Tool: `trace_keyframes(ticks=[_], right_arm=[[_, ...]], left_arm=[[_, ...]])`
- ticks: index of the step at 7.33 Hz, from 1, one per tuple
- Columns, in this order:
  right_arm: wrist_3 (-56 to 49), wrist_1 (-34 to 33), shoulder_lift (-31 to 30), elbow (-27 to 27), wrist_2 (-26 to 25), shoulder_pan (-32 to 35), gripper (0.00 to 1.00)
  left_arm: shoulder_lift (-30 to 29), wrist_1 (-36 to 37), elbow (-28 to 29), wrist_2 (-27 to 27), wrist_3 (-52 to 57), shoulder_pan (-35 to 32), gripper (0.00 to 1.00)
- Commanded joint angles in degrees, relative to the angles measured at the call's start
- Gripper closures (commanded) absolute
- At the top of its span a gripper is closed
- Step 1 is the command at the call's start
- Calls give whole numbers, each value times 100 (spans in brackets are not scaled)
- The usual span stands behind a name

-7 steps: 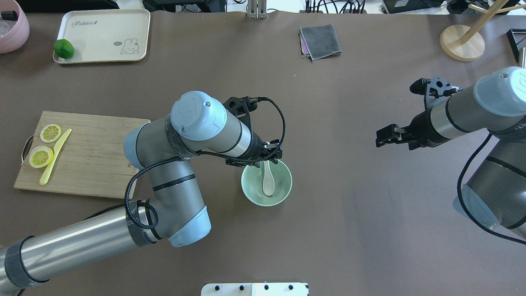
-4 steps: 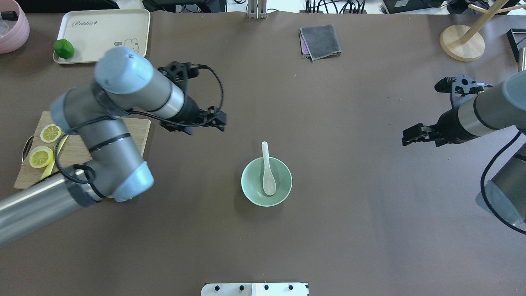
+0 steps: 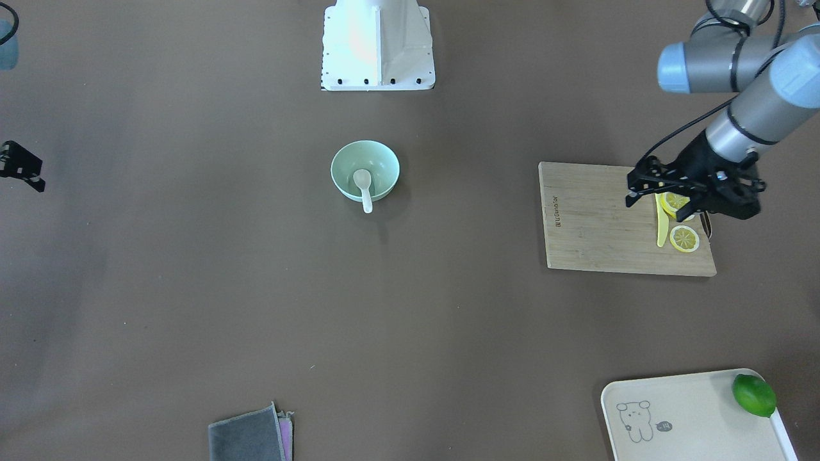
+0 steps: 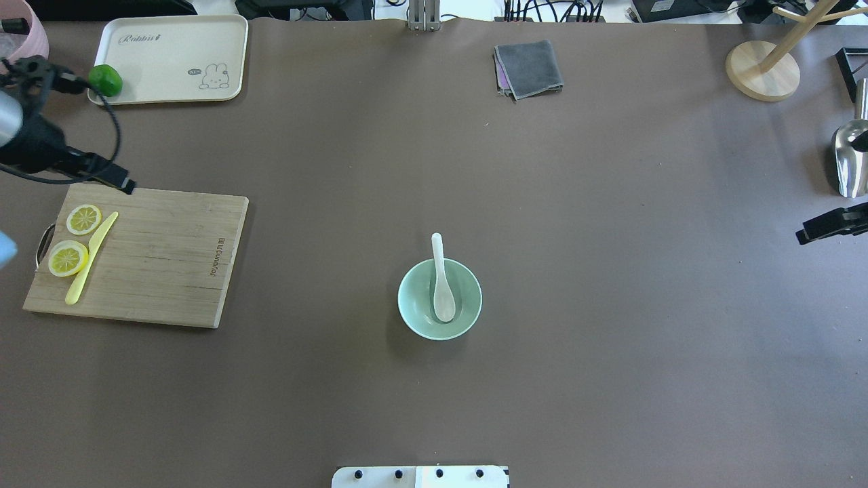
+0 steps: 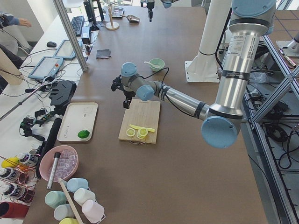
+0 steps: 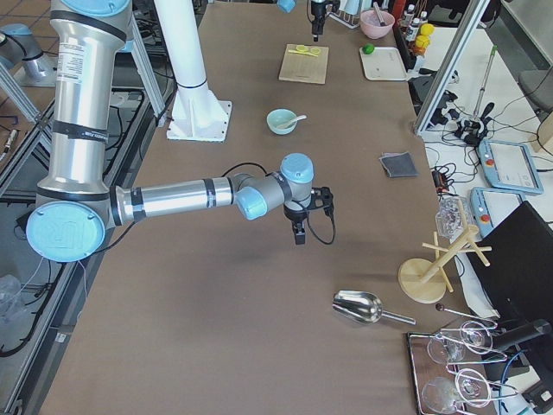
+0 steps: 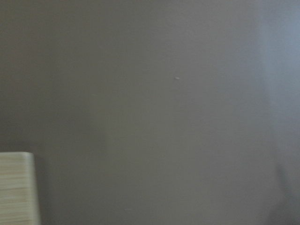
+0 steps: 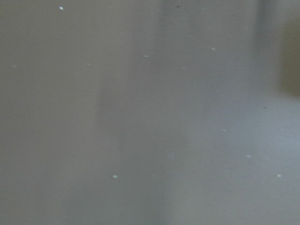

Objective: Place spoon in bowl

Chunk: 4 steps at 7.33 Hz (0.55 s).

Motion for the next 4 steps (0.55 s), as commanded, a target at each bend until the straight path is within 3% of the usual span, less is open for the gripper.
trace_keyframes(ticks=[1,2,4], right_arm=[[-1302,0,-105,-654,328,936,0],[-1375,43,-236,-673,319,1165,0],[-1455,35,-281,-673,319,1352,0]], left_arm=[[1242,7,-416,-267,1214,-875,2],[1508,25,-365,-800,1497,-1245,2],[1827,-10,-365,-824,1676,-1494,2]])
